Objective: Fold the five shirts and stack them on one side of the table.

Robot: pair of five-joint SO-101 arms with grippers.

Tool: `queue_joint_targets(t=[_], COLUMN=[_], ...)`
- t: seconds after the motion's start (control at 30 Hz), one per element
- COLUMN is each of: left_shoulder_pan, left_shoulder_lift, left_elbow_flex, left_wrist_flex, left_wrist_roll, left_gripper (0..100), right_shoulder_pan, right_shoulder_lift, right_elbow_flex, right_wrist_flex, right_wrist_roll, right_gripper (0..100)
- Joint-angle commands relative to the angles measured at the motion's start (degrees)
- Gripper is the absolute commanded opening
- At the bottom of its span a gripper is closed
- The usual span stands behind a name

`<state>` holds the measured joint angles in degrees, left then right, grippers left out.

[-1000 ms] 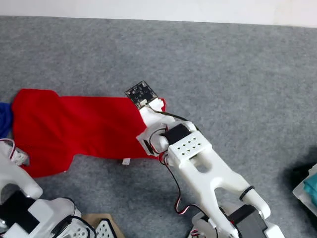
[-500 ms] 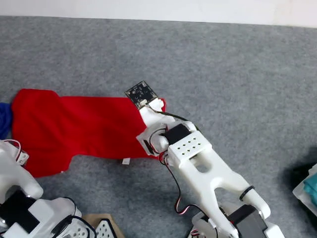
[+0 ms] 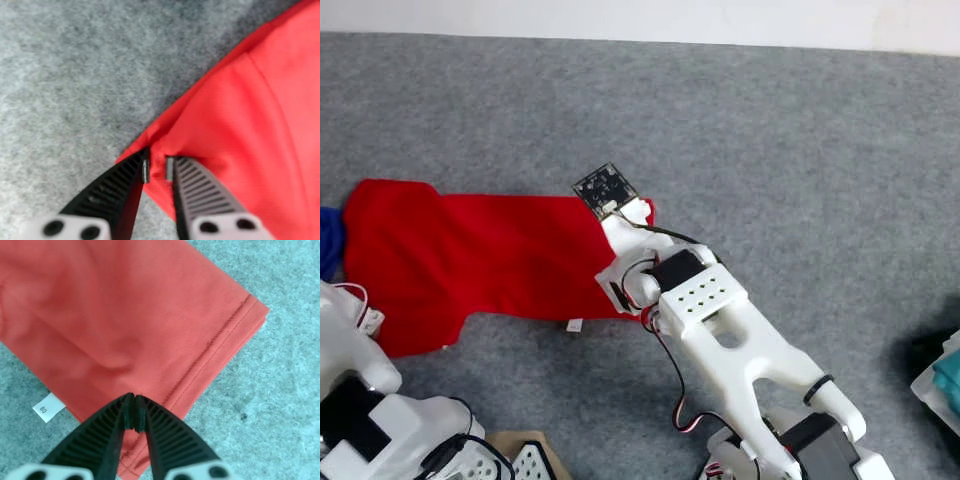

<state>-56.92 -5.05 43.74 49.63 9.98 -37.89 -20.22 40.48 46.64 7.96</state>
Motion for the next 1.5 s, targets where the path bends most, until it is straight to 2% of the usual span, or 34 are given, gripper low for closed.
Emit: queue_joint_targets(t=[0.0, 0.27, 0.43, 0.6, 0.87, 1.03, 1.27, 1.47], left_shoulder_pan=[0.22, 0.22, 0.13, 0.04, -4.18, -5.14, -4.97, -4.62], left_shoulder_lift=[0.31, 0.22, 0.22, 0.22, 0.22, 0.22, 0.75, 0.84], left_elbow_flex=[-2.42, -2.86, -7.16, -8.48, -8.04, -7.69, -7.6, -4.53], left_wrist_flex=[0.18, 0.26, 5.98, 7.65, 7.56, 8.79, 9.23, 8.79], left_wrist_roll=[0.26, 0.26, 0.26, 0.26, 0.09, -3.6, -4.04, -13.1], left_gripper=[1, 1, 1, 1, 1, 1, 1, 1], right_shoulder_pan=[0.66, 0.66, 0.66, 0.66, 0.66, 0.66, 0.66, 0.66], right_shoulder_lift=[-0.75, -0.75, -0.75, -0.75, -0.75, -0.75, -0.75, -0.75], right_elbow_flex=[-0.84, -0.75, -0.75, -0.75, -0.75, -0.75, -0.75, -0.75], right_wrist_flex=[-1.01, -0.92, -0.92, -0.84, -0.84, -0.84, -0.84, -0.75], right_wrist_roll=[-0.53, -0.44, -0.44, -0.44, -0.35, -0.35, -0.35, -0.35], right_gripper=[0.6, 0.6, 0.6, 0.6, 0.6, 0.6, 0.6, 0.6])
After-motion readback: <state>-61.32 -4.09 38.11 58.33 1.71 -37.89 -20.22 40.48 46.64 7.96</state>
